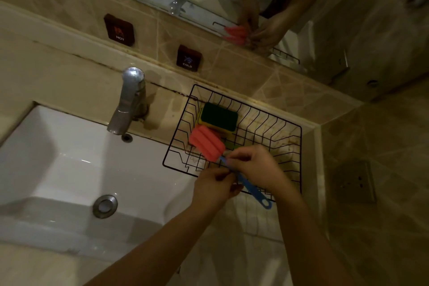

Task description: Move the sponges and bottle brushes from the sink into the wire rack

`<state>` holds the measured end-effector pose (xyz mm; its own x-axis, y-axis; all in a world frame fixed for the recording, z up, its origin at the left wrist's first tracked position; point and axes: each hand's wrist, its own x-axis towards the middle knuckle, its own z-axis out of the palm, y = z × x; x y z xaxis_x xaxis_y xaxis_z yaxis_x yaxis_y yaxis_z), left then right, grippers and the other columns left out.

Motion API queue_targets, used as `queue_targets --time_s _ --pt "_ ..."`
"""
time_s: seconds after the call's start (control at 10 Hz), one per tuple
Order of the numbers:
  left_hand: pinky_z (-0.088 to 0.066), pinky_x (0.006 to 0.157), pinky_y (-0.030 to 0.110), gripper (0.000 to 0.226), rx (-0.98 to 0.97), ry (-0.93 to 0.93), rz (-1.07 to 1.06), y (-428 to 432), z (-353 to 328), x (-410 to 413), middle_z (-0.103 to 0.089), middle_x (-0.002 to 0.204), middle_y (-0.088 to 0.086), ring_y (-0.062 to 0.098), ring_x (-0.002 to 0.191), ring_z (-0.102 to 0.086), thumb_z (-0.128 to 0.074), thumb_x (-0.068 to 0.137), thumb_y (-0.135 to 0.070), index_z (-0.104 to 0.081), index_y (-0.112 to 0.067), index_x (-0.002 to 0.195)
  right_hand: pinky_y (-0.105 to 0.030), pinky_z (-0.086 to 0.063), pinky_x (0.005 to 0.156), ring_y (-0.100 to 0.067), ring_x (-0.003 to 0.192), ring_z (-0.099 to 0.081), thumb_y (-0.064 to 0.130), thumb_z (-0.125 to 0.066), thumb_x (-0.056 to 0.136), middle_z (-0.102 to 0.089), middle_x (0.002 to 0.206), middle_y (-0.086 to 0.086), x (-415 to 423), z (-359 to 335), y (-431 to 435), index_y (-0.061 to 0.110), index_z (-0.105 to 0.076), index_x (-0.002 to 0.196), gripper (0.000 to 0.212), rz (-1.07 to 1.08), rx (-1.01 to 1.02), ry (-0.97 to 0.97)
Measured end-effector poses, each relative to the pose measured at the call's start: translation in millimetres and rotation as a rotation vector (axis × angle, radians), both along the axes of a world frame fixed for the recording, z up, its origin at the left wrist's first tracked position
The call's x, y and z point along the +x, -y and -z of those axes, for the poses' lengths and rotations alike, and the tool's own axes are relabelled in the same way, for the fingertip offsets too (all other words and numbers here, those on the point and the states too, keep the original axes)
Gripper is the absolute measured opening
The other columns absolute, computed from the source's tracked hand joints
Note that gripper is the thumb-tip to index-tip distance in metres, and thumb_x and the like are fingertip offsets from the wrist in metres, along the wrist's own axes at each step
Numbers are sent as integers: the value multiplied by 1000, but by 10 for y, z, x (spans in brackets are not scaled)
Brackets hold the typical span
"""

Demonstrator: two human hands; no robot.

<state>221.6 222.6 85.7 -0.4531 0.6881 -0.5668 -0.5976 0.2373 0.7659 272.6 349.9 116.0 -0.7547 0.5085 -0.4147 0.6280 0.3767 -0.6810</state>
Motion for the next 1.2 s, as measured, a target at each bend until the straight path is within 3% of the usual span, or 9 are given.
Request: queue_targets --time_s 0.2,0.3,0.4,0.5,0.6,0.7,0.9,1.1,1.2 --pt "-62 74 33 17 -17 -201 41 0 -26 -77 -74 88 13 17 77 -74 -57 92 -13 -73 -7 94 -23 -53 70 -6 83 -67 16 -67 88 -71 88 9 -75 -68 -13 34 -67 82 19 -37 24 57" --pt "-62 72 32 16 -91 -379 71 76 30 -147 -74 85 3 13 70 -72 -63 87 -14 -73 -9 99 -29 -53 74 -15 87 -65 12 -66 87 -70 92 0 -124 -20 -71 23 -70 88 11 -70 184 80" --pt "-51 67 16 14 -184 -661 127 240 109 -219 -66 78 -11 0 67 -62 -68 82 -16 -74 -20 94 -19 -44 66 -15 87 -59 13 -65 88 -68 98 -5 -150 181 -74 12 -70 97 10 -129 280 164" --pt "-45 62 14 23 -176 -873 135 363 171 -236 -57 85 -12 3 68 -57 -68 78 -9 -74 -24 94 -25 -44 69 -16 87 -58 13 -61 90 -67 100 -7 -169 446 -29 12 -68 94 8 -160 348 262" --pt "-53 75 24 28 -193 -1008 212 418 264 -234 -52 106 -2 15 78 -60 -64 81 -4 -72 -17 104 -35 -50 71 -21 85 -59 12 -58 90 -67 99 -10 -202 652 0 13 -66 89 8 -111 390 267" --pt "-54 79 31 24 -218 -1070 266 432 343 -262 -60 110 7 23 83 -63 -61 85 -6 -73 -11 105 -40 -52 76 -26 90 -59 15 -57 91 -64 100 -11 -241 792 28 14 -65 91 9 -63 416 249" --pt "-44 71 22 22 -205 -1133 319 409 414 -304 -65 93 8 21 80 -60 -60 88 -12 -73 -14 106 -32 -48 70 -23 84 -60 10 -56 86 -67 91 -8 -229 892 47 19 -64 80 14 13 373 172" --pt "-45 74 25 24 -232 -1141 404 433 325 -406 -64 106 5 20 86 -61 -63 87 -19 -68 -17 110 -16 -35 55 -9 79 -58 19 -63 88 -63 86 8 -187 636 129 20 -69 89 5 143 348 102" --pt "-45 81 28 28 -224 -1159 462 494 209 -490 -64 114 5 21 98 -61 -62 88 -20 -63 -21 116 -19 -41 55 -10 72 -58 17 -59 90 -70 88 1 -126 420 350 18 -70 88 11 193 378 45"
